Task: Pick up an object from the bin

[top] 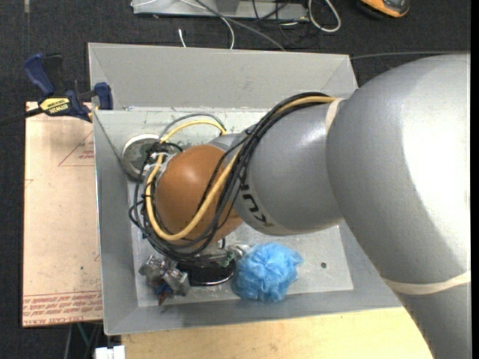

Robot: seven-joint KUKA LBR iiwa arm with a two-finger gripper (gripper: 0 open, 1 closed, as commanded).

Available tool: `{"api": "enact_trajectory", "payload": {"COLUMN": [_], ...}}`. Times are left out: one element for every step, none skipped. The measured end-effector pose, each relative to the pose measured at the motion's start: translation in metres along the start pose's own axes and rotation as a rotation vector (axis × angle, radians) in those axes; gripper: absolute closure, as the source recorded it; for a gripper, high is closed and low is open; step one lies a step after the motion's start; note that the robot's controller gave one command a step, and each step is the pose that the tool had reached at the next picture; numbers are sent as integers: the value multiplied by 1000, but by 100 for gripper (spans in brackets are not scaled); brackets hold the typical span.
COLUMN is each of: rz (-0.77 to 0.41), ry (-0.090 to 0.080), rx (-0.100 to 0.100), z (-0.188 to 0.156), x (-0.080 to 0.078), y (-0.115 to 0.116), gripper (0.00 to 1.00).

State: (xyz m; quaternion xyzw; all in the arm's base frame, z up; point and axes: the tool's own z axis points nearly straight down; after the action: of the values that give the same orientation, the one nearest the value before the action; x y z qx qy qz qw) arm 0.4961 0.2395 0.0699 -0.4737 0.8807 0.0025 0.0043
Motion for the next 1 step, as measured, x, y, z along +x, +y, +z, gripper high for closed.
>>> {"api": "enact_trajectory", "payload": {"rz": [0], "ry": [0], "rx": [-1], "z": [0], "x": [0], "y": [0], "gripper": [100]}}
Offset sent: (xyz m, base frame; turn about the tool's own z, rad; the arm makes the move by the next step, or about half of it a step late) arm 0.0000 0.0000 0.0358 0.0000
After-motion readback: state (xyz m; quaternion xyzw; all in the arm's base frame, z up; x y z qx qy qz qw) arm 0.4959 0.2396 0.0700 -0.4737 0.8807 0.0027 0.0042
